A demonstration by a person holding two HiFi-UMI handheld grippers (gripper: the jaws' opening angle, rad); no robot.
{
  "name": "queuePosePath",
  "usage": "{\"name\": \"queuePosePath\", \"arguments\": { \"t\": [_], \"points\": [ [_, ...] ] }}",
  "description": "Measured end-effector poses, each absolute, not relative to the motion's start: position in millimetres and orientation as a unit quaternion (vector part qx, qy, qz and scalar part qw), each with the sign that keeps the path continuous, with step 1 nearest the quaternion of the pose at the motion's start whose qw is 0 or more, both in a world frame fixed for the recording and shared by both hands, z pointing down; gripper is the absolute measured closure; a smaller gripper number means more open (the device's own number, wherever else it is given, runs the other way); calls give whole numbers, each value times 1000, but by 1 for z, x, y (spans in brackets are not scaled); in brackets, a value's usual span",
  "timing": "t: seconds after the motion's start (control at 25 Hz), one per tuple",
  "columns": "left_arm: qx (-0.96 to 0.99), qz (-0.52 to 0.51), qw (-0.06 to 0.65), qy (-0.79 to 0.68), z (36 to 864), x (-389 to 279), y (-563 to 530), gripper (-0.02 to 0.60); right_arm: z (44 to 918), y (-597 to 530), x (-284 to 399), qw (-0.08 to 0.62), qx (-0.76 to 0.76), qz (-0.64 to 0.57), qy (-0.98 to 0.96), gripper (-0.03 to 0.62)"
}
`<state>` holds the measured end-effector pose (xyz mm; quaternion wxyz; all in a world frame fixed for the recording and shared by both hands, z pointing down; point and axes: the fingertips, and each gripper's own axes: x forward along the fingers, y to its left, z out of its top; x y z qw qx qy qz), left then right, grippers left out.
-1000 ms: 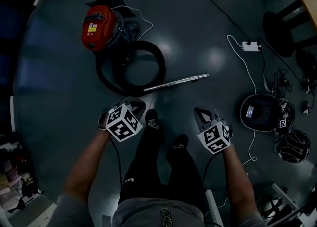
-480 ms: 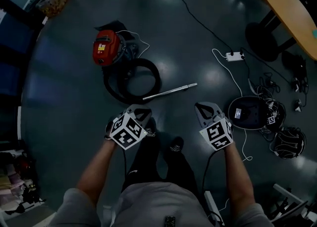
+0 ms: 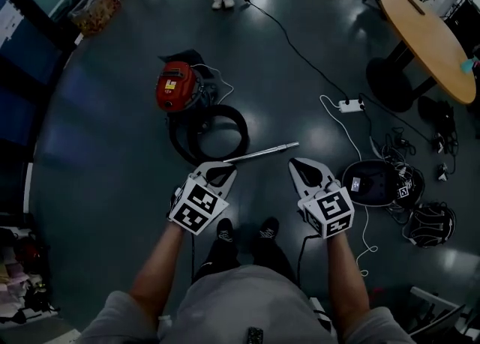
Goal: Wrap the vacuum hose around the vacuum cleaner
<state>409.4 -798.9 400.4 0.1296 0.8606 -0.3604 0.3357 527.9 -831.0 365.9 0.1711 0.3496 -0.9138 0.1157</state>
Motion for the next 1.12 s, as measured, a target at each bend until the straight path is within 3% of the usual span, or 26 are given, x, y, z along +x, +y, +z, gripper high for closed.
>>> {"name": "queuePosePath", "arguments": {
  "t": [0.56, 1.12],
  "points": [
    [899, 194, 141, -367, 316, 371, -796, 574, 296, -801, 421, 122, 385, 127, -906, 591],
    [900, 150, 135, -387, 280, 363, -793, 574, 259, -794, 400, 76, 399, 127, -905, 591]
  ]
}}
